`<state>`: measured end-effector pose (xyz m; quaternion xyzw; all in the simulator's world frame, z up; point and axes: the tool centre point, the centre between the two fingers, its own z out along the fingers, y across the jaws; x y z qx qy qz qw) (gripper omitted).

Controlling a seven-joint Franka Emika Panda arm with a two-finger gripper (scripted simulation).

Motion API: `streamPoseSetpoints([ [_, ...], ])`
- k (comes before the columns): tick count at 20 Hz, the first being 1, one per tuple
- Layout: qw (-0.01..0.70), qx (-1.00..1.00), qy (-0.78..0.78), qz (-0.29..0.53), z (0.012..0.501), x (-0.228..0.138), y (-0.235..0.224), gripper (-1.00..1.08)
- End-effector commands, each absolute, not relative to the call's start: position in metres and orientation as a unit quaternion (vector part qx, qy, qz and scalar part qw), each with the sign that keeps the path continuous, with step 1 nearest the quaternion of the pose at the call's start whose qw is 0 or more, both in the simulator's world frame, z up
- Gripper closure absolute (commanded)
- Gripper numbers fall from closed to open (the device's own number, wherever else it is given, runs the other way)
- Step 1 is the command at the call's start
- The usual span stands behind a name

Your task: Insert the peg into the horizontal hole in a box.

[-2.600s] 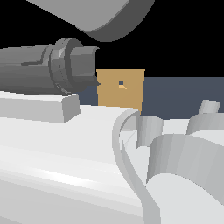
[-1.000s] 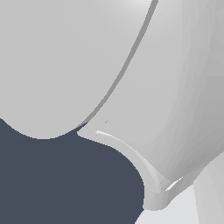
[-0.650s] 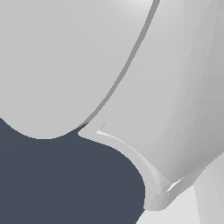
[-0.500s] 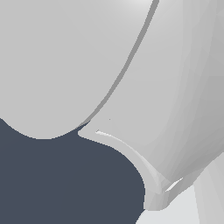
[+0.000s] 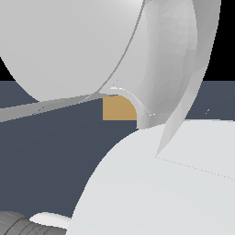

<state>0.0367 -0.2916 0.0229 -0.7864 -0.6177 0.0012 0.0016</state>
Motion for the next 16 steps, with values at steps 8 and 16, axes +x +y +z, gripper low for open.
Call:
streamPoseSetpoints([
  [8,0.000,-0.769,-0.640,0.000,0.058,0.046,-0.195,1.08],
  [16,0.000,-0.747,-0.664,0.000,0.097,0.049,-0.079,1.08],
])
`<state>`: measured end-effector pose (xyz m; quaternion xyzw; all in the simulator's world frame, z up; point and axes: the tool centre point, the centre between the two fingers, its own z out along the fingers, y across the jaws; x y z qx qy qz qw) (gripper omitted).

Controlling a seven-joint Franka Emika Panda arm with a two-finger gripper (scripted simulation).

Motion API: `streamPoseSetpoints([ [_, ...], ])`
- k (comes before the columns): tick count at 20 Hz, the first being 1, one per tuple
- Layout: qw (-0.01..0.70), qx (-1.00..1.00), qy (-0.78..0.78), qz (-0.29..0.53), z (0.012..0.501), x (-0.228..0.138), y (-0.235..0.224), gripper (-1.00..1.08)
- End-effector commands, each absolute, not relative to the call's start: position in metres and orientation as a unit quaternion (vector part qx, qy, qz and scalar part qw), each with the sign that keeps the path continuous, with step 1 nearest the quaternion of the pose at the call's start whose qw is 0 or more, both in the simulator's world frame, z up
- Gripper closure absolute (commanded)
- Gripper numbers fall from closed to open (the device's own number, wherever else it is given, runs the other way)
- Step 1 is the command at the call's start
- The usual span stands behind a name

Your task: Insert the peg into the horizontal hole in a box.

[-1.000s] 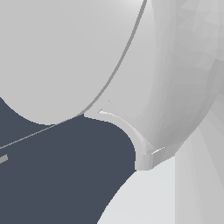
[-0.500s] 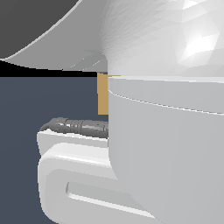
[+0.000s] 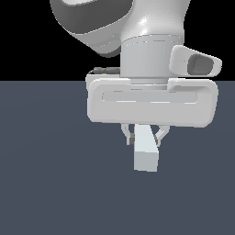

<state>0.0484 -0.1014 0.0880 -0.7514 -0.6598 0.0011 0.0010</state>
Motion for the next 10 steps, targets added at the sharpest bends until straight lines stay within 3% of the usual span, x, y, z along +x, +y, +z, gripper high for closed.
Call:
streamPoseSetpoints([
  [1,0.000,-0.745,-0.667,0.000,0.102,0.049,-0.065,1.08],
  [10,0.000,-0.724,-0.690,0.000,0.141,0.046,0.046,1.08],
])
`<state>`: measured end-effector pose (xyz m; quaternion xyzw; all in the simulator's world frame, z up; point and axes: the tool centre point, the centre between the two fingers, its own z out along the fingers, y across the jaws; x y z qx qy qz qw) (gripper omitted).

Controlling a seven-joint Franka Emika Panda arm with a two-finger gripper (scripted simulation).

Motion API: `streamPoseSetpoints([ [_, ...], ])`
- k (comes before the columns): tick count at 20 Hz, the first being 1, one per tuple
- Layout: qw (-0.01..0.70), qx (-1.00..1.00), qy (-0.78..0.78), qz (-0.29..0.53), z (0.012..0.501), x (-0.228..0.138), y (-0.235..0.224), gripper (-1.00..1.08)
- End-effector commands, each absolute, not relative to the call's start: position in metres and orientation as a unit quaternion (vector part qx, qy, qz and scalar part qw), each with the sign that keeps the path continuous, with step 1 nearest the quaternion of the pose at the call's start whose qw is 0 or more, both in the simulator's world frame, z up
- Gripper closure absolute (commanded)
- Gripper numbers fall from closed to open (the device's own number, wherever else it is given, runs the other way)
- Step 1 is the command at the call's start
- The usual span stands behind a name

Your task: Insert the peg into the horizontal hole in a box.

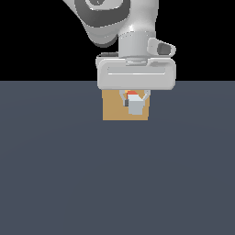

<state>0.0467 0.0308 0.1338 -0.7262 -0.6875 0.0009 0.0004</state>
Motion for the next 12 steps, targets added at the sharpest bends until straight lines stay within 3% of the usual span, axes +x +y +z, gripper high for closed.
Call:
streamPoseSetpoints([
  [1,0.000,-0.722,-0.692,0.000,0.144,0.046,0.055,1.08],
  [12,0.000,-0.717,-0.697,0.000,0.154,0.047,0.083,1.08],
])
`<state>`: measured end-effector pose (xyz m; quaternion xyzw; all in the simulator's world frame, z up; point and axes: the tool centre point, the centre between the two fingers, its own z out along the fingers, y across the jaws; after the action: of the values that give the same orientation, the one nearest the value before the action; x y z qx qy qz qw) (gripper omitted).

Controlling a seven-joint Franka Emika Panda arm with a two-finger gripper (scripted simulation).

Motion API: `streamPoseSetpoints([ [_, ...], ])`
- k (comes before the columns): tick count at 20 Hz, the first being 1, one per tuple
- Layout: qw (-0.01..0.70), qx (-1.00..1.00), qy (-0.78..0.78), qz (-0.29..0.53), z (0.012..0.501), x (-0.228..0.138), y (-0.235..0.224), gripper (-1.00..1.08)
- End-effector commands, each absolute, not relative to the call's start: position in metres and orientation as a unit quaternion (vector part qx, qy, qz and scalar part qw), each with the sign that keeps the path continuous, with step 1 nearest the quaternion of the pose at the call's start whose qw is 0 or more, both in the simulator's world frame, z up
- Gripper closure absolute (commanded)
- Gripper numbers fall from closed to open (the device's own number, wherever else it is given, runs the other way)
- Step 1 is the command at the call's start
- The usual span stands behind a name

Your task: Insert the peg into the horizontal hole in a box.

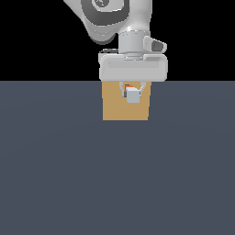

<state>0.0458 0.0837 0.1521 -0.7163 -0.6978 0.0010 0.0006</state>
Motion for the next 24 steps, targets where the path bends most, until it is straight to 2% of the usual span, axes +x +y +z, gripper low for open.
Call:
streamPoseSetpoints([
  [1,0.000,-0.717,-0.697,0.000,0.154,0.047,0.083,1.08],
  [13,0.000,-0.716,-0.698,0.000,0.153,0.047,0.090,1.08],
  [24,0.000,-0.716,-0.698,-0.001,0.154,0.048,0.172,1.08],
])
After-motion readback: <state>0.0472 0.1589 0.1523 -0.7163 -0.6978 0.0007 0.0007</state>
